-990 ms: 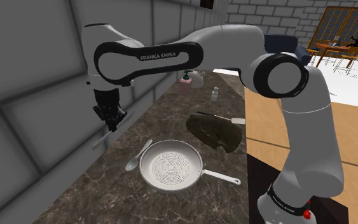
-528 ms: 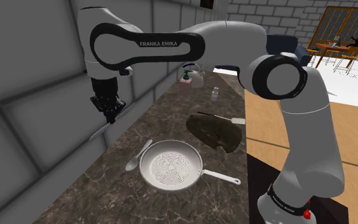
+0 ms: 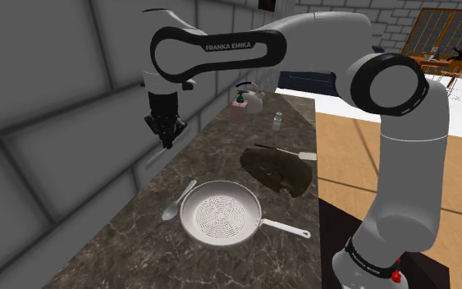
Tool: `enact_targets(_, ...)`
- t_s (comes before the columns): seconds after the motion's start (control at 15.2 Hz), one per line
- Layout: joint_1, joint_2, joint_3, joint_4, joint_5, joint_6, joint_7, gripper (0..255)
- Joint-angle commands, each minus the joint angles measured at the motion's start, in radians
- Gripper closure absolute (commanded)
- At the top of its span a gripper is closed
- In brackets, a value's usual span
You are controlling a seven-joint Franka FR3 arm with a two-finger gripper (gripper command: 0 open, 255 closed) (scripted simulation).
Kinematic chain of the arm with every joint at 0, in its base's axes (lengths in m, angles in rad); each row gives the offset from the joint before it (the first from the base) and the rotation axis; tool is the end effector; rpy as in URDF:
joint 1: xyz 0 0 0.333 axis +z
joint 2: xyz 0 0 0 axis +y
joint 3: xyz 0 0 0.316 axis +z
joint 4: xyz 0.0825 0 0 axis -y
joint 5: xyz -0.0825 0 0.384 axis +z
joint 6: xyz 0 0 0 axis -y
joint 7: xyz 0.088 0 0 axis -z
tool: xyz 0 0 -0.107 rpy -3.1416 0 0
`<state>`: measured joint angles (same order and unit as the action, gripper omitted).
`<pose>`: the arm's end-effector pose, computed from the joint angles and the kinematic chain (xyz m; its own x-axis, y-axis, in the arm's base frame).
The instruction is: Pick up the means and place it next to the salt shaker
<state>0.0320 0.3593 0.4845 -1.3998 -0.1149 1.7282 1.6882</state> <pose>0.6011 0.2730 0.5210 0.3791 -0.9239 -0.0516 -0.9252 -0.3795 -0.0033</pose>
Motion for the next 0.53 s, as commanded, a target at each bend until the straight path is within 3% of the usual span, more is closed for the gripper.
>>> enact_targets(0.0, -0.047, -0.049, -0.008, -0.06, 0.025, 0.014, -0.05, 255)
enact_targets(0.46, -0.178, -0.185, -0.054, -0.228, 0.094, 0.055, -0.225, 255)
